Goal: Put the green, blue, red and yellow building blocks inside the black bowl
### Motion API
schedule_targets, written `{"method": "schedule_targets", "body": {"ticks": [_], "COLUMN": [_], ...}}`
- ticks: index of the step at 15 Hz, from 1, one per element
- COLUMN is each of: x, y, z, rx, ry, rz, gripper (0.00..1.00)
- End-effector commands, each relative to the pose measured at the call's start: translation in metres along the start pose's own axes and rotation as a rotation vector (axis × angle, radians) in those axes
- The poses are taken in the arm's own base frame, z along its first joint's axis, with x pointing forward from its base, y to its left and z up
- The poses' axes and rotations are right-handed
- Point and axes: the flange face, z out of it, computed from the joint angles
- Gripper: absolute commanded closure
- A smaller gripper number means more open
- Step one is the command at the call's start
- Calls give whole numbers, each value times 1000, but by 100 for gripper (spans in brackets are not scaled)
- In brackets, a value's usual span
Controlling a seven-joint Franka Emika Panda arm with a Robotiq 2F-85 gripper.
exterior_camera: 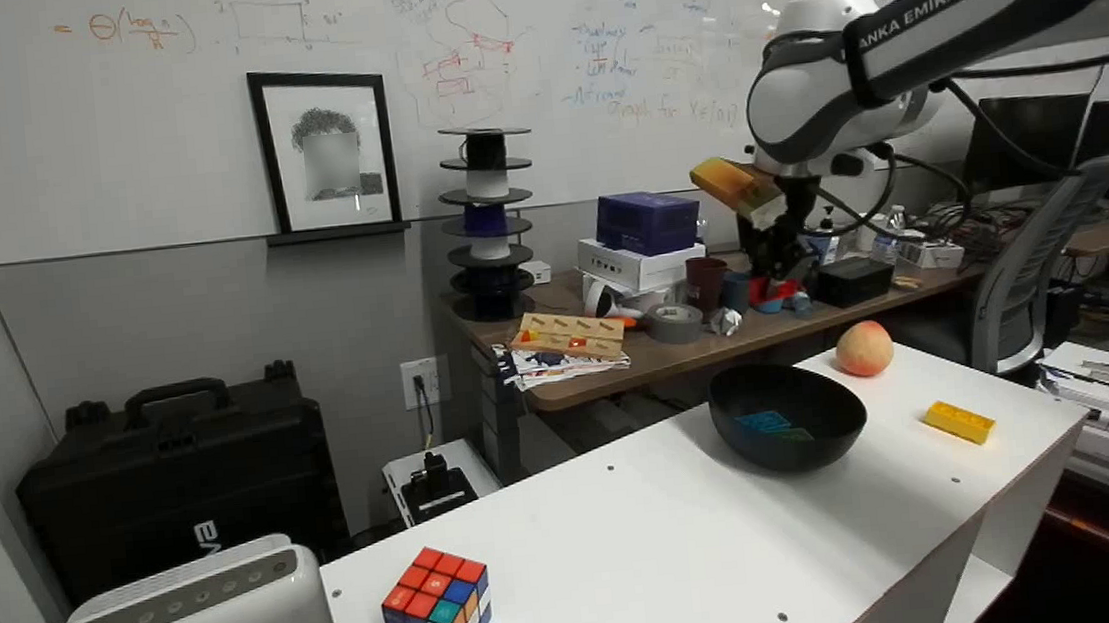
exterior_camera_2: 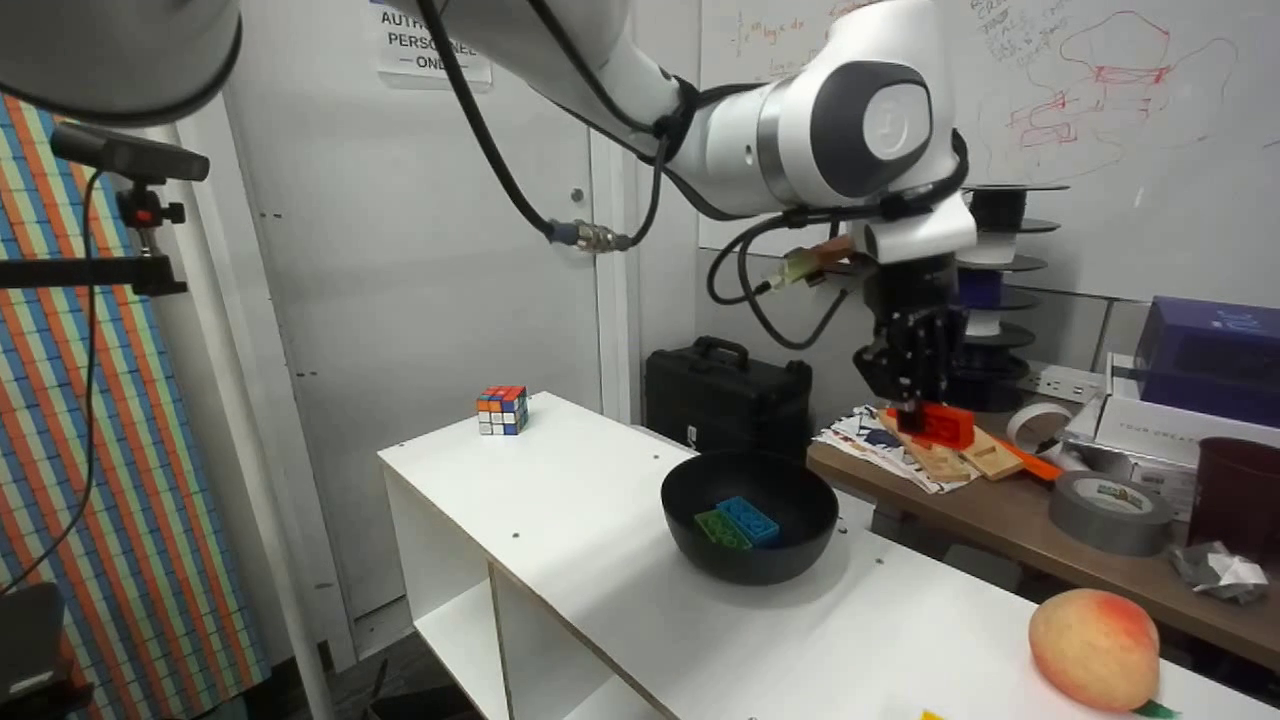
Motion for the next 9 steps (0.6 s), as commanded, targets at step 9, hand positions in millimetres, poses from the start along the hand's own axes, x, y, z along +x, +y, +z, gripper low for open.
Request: {"method": "schedule_targets", "body": {"ticks": [9], "x": [-70], "y": [50], "z": [-22], "rx": [-203], "ry": [-217], "rz": [-327], "gripper": [90]}}
